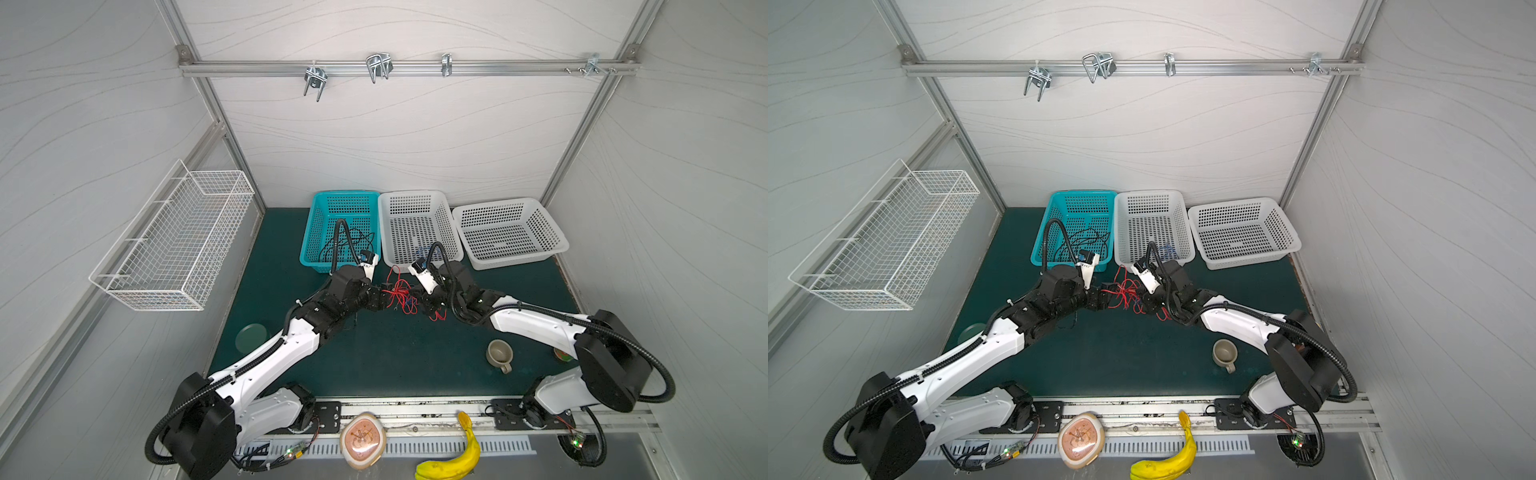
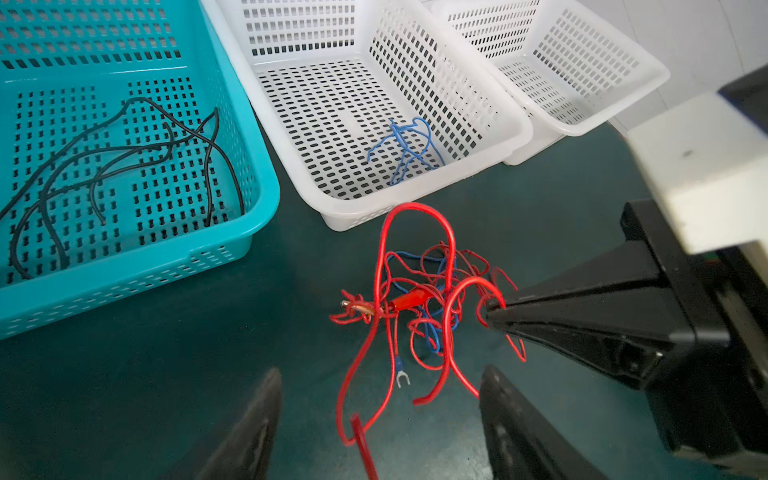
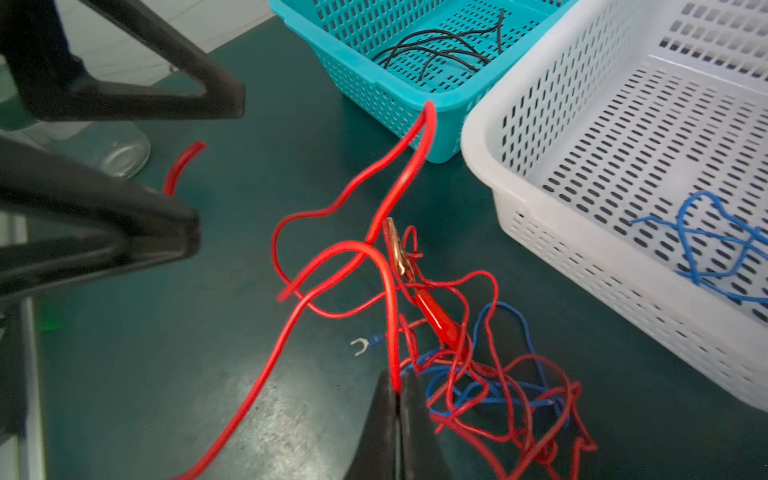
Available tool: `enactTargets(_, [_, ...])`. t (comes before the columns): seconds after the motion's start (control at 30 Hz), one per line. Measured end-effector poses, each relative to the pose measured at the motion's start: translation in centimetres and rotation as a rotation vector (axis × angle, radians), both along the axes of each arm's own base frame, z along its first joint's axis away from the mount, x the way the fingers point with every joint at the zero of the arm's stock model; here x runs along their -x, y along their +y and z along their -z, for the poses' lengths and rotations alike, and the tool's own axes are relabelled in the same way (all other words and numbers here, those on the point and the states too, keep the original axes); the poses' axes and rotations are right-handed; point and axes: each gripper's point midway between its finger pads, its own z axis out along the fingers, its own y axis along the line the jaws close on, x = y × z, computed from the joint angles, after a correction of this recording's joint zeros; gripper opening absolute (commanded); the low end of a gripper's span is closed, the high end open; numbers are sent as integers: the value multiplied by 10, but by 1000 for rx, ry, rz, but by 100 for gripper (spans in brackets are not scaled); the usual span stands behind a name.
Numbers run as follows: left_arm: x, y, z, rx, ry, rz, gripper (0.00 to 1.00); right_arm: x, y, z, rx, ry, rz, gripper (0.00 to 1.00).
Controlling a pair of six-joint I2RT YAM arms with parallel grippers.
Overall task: Untangle the cables
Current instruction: 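Close the right gripper on a red wire, then lift the red wire with the right gripper to the farthest white basket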
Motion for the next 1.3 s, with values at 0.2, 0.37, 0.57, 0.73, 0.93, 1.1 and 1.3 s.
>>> enactTargets(0.2, [-1,0,-1,3,-6,-2,76,0,0,0,1,1,0,0])
enactTargets(0.37, [-1,0,-1,1,-7,-5,76,0,-6,-10,0,-19,17,0])
enactTargets(0.57, [-4,3,5,-20,3,-23,75,-1,-16,-40,-19,-71,56,0])
enactTargets(0.73, [-7,5,12,-41,14,-40,75,-4,-28,-66,-22,-123,109,0])
enactTargets(0.93, [-8,7,14,-49,13,-50,75,-9,-51,-88,-13,-188,203,0])
enactTargets(1.1, [-9,7,16,-54,19,-52,75,-21,-77,-103,-4,-238,325,0])
enactTargets(1.3, [-10,6,17,-53,17,-52,75,-46,-129,-128,-35,-292,529,0])
